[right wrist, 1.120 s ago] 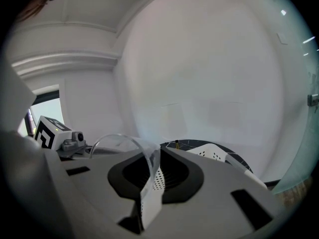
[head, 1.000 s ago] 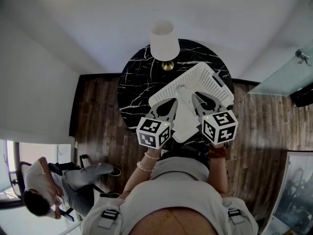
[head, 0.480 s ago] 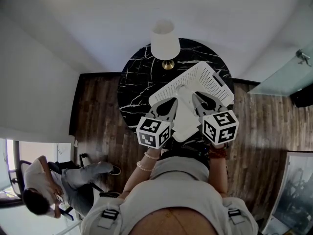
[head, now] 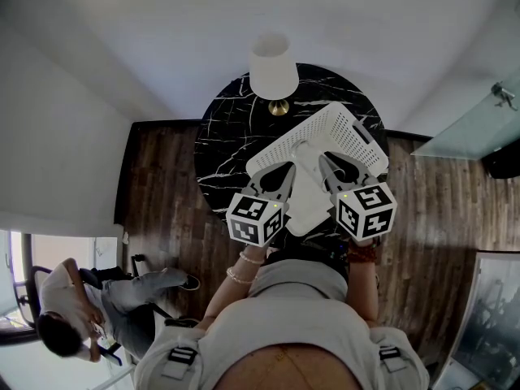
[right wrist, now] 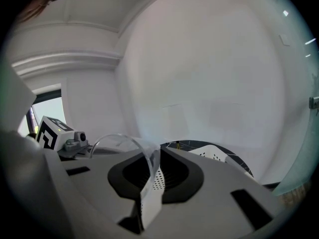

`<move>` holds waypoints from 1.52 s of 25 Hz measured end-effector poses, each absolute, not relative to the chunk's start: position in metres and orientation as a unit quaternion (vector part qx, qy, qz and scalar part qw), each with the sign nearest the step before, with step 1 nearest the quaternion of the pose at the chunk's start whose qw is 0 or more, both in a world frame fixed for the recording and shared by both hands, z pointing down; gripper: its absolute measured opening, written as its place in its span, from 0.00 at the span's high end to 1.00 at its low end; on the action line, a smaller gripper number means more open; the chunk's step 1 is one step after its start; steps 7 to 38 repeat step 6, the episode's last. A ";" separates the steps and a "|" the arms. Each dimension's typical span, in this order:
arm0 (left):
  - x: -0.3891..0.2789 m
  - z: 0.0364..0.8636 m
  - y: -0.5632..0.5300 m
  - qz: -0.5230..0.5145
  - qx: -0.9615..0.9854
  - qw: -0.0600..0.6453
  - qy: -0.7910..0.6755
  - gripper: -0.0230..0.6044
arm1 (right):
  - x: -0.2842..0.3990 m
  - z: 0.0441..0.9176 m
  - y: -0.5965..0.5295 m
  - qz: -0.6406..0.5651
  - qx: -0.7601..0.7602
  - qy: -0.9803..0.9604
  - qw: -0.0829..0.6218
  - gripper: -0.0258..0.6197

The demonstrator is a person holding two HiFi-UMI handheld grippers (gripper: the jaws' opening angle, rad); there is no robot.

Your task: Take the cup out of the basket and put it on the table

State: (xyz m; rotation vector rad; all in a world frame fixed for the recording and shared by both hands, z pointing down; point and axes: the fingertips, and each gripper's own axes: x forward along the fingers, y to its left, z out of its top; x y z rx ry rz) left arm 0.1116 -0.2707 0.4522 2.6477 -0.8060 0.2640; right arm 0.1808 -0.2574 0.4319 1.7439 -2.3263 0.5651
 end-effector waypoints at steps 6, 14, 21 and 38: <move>0.113 0.454 -0.273 0.094 0.937 0.179 -0.286 0.95 | 0.182 0.434 -0.259 0.191 0.586 -0.782 0.093 0.90; 0.113 0.454 -0.273 0.094 0.937 0.179 -0.286 0.95 | 0.182 0.434 -0.259 0.191 0.586 -0.782 0.093 0.90; 0.113 0.454 -0.273 0.094 0.937 0.179 -0.286 0.95 | 0.182 0.434 -0.259 0.191 0.586 -0.782 0.093 0.90; 0.113 0.454 -0.273 0.094 0.937 0.179 -0.286 0.95 | 0.182 0.434 -0.259 0.191 0.586 -0.782 0.093 0.90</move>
